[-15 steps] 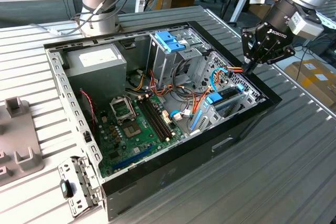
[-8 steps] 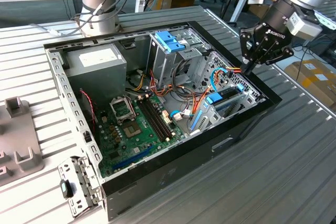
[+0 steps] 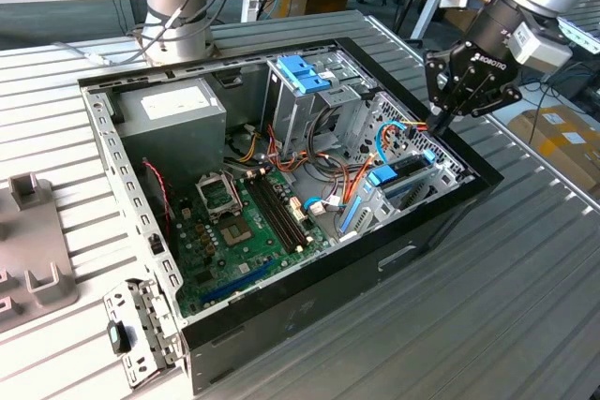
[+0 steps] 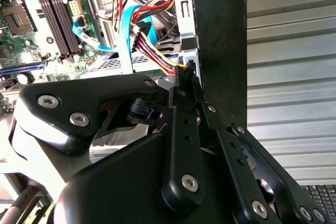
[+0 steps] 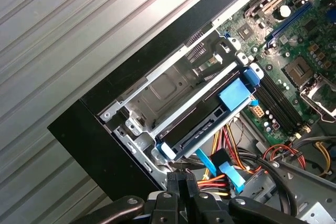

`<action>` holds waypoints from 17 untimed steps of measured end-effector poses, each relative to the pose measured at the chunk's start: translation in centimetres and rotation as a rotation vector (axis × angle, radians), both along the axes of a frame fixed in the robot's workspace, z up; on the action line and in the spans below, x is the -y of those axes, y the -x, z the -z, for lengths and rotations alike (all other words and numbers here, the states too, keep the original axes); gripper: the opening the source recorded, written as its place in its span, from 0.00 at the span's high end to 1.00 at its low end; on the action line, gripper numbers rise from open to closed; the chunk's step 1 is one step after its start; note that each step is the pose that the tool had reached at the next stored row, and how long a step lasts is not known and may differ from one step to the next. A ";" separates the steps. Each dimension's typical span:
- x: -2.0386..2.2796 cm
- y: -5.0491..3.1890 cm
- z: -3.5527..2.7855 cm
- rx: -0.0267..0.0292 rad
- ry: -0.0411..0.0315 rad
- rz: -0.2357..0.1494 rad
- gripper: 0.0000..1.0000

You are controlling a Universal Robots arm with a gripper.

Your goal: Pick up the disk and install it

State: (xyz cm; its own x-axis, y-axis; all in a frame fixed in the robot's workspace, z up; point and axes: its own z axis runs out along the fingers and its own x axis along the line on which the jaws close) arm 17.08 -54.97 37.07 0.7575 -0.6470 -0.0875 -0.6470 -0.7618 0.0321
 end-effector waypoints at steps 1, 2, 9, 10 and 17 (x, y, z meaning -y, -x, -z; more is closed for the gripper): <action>0.00 0.06 0.00 0.0000 0.0000 0.000 0.83; 0.00 0.15 0.00 0.0000 0.0000 0.000 0.83; 0.02 0.82 0.00 0.0000 -0.0002 0.000 0.83; 0.03 0.88 0.00 0.0000 -0.0001 0.000 0.83; 0.04 1.35 0.00 0.0000 -0.0003 0.000 0.83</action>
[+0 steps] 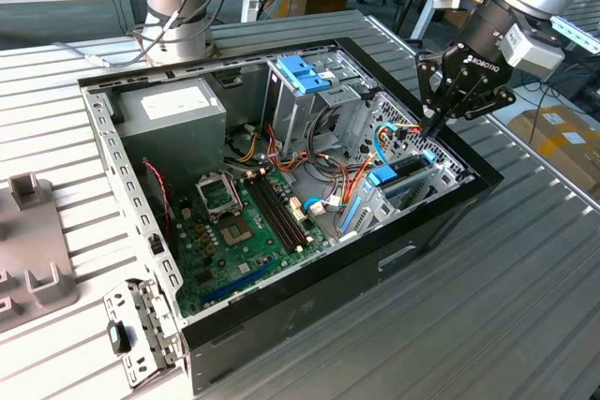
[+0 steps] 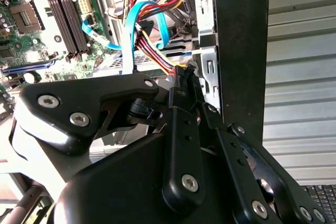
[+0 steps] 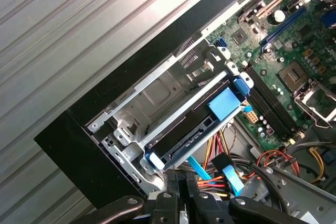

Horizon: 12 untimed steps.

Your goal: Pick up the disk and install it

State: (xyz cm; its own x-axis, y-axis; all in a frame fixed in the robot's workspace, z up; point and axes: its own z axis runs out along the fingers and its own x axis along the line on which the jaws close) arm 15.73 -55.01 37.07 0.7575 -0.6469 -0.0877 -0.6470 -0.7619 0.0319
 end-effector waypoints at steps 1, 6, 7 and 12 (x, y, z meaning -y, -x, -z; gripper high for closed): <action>0.00 0.07 0.00 0.0000 0.0001 0.000 0.83; 0.00 0.45 0.00 0.0000 0.0001 0.000 0.83; 0.01 0.54 0.00 0.0000 0.0001 0.000 0.83; 0.01 0.99 0.00 0.0000 -0.0001 0.000 0.83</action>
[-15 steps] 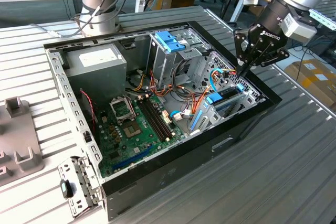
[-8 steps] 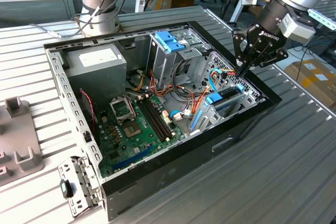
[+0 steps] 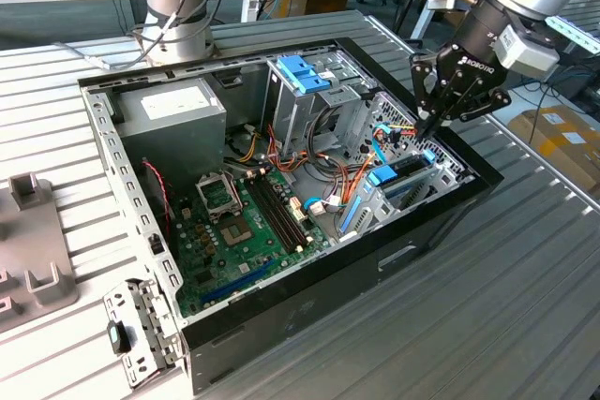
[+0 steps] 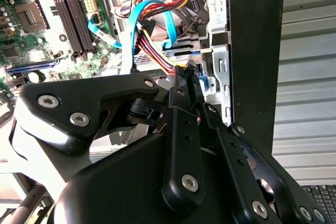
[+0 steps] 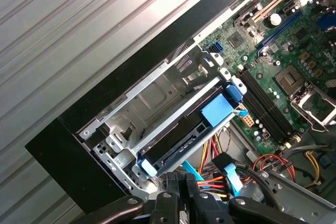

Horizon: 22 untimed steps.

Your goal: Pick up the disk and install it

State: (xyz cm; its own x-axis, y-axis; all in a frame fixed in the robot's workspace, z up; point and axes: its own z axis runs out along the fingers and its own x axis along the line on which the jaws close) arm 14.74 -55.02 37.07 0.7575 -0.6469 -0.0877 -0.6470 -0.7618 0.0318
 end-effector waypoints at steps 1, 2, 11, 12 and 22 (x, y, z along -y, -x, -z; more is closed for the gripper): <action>0.00 0.12 0.00 0.0000 0.0000 0.000 0.83; 0.00 0.21 -0.01 0.0000 0.0002 0.000 0.83; 0.01 1.30 0.00 0.0000 0.0000 0.000 0.83; 0.01 1.63 0.00 0.0000 -0.0001 0.000 0.83; 0.01 2.92 -0.01 0.0000 -0.0005 0.000 0.83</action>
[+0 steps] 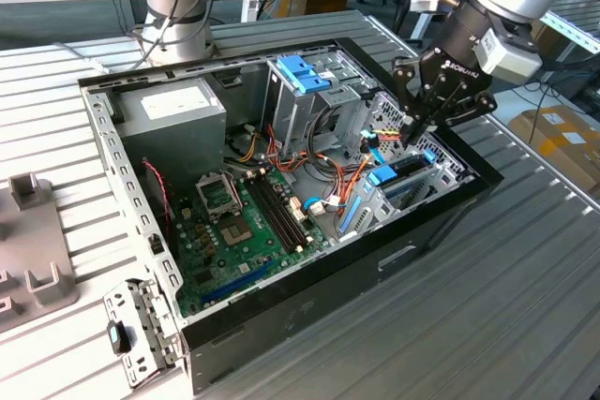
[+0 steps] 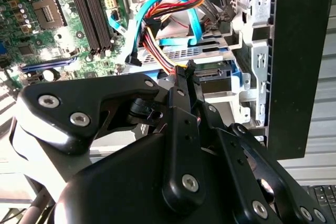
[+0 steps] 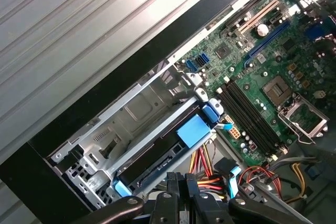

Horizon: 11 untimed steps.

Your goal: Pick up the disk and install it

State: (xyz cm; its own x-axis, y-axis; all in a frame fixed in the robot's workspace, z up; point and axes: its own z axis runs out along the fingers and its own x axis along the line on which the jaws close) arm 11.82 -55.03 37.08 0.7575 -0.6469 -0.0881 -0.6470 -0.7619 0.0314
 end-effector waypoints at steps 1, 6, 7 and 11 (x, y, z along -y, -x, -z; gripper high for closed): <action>0.00 0.15 0.00 0.0000 -0.0001 0.000 0.83; 0.00 0.53 0.01 0.0000 -0.0003 0.000 0.83; 0.00 0.60 0.00 0.0000 -0.0002 0.000 0.83; 0.00 0.87 0.00 0.0000 -0.0002 0.000 0.83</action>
